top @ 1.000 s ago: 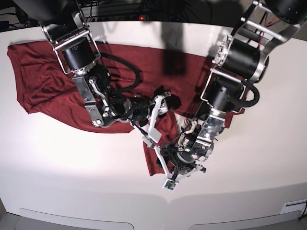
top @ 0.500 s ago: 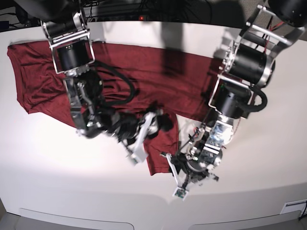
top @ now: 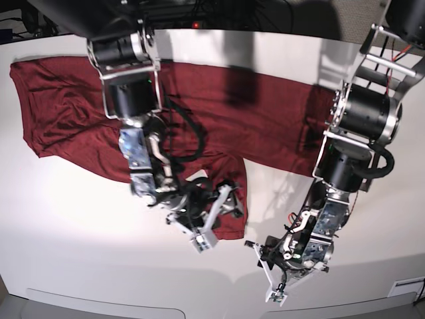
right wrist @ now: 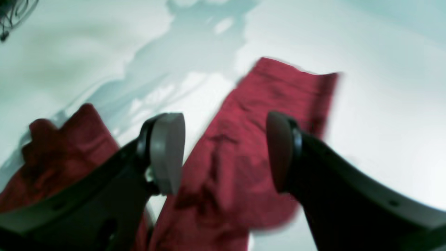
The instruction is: Fold the T-shirt properly
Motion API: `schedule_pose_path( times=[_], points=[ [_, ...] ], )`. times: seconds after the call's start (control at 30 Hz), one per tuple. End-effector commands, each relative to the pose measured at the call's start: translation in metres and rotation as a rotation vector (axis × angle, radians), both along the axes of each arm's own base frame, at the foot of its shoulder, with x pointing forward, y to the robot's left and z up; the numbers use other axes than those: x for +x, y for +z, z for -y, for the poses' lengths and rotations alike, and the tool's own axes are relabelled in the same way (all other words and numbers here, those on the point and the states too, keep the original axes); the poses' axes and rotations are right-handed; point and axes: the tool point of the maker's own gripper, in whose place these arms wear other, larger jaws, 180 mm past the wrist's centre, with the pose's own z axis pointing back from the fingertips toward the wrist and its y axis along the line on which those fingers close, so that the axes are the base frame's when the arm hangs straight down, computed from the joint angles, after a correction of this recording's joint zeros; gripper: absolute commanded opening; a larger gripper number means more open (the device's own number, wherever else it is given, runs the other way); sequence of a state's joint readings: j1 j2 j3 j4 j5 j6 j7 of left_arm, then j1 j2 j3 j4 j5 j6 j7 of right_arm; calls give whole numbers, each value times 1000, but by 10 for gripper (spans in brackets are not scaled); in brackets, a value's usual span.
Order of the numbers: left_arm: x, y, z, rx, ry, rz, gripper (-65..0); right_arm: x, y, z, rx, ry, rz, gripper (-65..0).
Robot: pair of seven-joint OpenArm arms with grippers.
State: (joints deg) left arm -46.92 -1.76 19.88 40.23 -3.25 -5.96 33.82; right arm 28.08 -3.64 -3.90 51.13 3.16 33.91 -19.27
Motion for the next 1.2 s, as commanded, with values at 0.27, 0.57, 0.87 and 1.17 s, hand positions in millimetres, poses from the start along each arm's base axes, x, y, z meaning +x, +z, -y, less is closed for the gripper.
schedule_pose_path(
  times=[0.27,0.57,0.87,1.17],
  points=[
    [14,28,-2,1,10,47,-418,24,-17,-3,-34,-30,-82,-286],
    [14,27,-3,2,10,46,-418,7,-13,-50,41,41,-99,-287],
    [6,14,-6,15,17,3,-418,2,-21,-48,22,45,-106,-287],
    [8,14,-30,40,45,6,-418,1,-28,-43,50,-30,-115,-326]
  ],
)
